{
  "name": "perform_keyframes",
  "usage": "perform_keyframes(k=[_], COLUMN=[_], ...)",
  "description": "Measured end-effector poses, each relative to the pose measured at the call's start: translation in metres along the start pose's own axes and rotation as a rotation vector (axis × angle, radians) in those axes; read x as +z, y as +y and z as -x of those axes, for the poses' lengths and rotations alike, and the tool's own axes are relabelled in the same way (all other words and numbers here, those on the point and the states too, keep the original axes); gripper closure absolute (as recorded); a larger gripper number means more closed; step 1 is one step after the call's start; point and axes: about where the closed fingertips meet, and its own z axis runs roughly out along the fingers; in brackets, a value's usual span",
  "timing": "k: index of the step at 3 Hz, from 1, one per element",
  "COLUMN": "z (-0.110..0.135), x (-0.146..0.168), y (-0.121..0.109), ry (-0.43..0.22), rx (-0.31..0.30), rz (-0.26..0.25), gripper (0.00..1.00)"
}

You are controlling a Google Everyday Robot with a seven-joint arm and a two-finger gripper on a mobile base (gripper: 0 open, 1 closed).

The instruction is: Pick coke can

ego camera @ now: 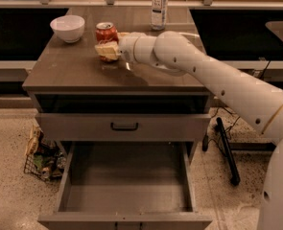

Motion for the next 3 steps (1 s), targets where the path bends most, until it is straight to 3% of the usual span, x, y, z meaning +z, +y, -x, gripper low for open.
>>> perform_keyframes(k=[1, 2, 3], z=[0.012, 0.033, 0.058], x=[-0.009, -0.031, -0.052], y=[0.0, -0.002, -0.006], ry=[-0.024, -0.049, -0.079], rx=[-0.017, -0.036, -0.053], rz=[-0.031, -0.088, -0.141], gripper=[0.87, 1.0, 1.0])
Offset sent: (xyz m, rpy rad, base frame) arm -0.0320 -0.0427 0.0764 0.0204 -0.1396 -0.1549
